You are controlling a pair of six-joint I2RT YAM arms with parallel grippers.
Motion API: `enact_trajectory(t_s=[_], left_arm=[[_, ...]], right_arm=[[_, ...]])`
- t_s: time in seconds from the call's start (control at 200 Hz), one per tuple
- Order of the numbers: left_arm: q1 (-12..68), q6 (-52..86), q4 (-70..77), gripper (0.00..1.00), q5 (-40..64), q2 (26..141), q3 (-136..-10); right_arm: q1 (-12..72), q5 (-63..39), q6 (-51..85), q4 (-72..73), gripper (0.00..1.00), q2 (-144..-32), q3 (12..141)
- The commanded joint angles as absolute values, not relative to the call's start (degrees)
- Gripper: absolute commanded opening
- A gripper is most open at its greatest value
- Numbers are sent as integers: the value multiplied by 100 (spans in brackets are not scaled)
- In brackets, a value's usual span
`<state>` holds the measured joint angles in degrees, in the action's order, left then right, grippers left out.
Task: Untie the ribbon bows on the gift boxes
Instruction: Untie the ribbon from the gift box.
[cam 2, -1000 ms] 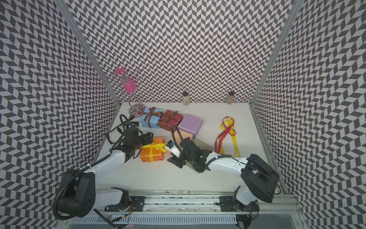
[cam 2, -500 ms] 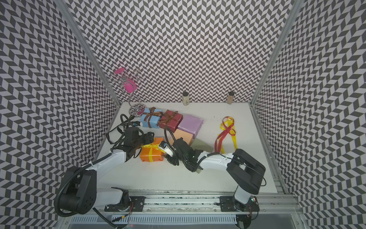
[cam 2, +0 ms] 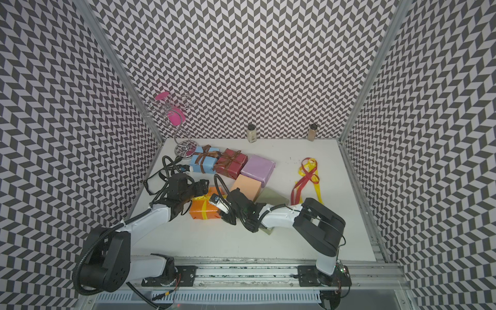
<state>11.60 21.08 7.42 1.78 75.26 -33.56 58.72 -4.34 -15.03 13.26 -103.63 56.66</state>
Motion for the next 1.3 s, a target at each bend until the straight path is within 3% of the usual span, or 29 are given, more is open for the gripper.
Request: enact_trajectory(t_s=[0.0, 0.33, 0.586, 1.297], left_arm=[[1143, 2180, 888, 80, 228, 7410, -3281], [1143, 2147, 896, 80, 140, 7358, -3270], [1145, 2115, 881, 80, 123, 7417, -3287], [1143, 2092, 853, 80, 97, 7428, -3307]], right_arm=[[5943, -29, -1607, 1481, 35, -10501, 5831], [5968, 52, -1560, 1186, 33, -10298, 5803], [5965, 529, -1861, 1089, 38, -9778, 5397], [5970, 778, -1934, 1541, 33, -10433, 5769]])
